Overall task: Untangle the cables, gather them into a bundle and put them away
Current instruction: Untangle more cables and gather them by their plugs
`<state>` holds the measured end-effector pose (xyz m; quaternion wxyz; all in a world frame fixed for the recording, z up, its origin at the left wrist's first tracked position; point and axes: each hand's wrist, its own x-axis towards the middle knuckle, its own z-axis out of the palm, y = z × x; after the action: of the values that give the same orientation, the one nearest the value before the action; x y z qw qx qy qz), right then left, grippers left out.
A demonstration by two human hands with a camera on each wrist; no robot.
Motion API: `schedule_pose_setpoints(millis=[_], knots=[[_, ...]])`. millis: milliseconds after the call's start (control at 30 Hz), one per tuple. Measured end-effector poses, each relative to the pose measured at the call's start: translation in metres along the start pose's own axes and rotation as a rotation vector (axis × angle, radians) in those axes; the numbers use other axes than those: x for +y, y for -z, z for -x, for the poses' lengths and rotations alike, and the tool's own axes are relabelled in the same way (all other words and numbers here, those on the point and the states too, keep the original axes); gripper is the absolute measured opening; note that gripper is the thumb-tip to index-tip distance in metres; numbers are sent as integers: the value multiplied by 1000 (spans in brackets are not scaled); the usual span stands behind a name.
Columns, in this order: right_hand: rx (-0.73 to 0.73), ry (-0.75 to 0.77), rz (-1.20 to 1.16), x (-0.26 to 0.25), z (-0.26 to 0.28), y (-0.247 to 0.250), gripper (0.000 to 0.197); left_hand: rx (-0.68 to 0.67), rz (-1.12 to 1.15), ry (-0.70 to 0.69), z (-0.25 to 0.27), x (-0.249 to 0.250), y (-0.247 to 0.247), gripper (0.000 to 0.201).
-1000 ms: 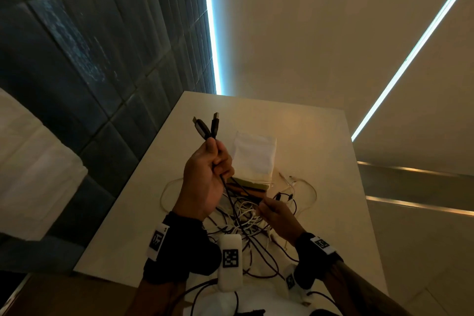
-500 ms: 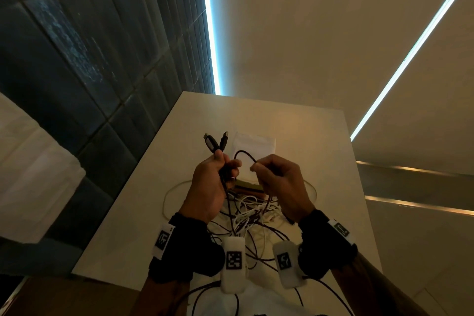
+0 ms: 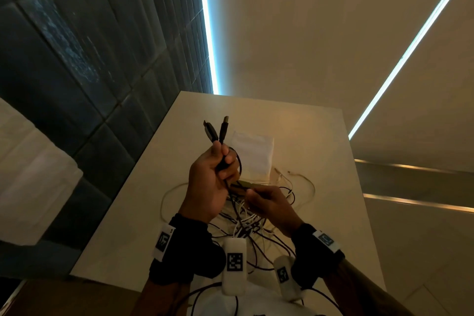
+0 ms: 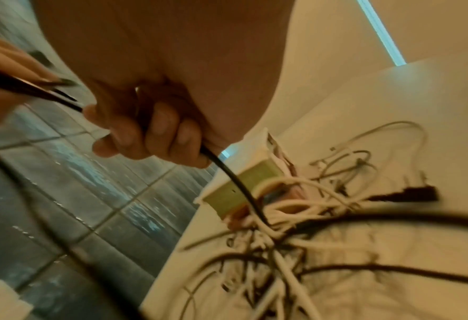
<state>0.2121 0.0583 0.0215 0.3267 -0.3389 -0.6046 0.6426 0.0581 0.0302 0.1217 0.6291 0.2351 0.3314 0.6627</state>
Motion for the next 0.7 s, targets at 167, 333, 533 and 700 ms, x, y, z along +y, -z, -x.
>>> schedule_pose_setpoints(millis=[167, 333, 533, 700], knots=[[-4, -43, 83, 34, -2, 5, 41, 19, 34, -26, -1, -1, 11, 35], [-13, -38, 153, 50, -9, 7, 37, 26, 63, -51, 0, 4, 12, 33], [-20, -102, 190, 73, -4, 11, 31, 61, 33, -102, 1, 13, 10, 34], [76, -180, 245, 73, -10, 14, 36, 105, -37, -107, 3, 17, 10, 35]])
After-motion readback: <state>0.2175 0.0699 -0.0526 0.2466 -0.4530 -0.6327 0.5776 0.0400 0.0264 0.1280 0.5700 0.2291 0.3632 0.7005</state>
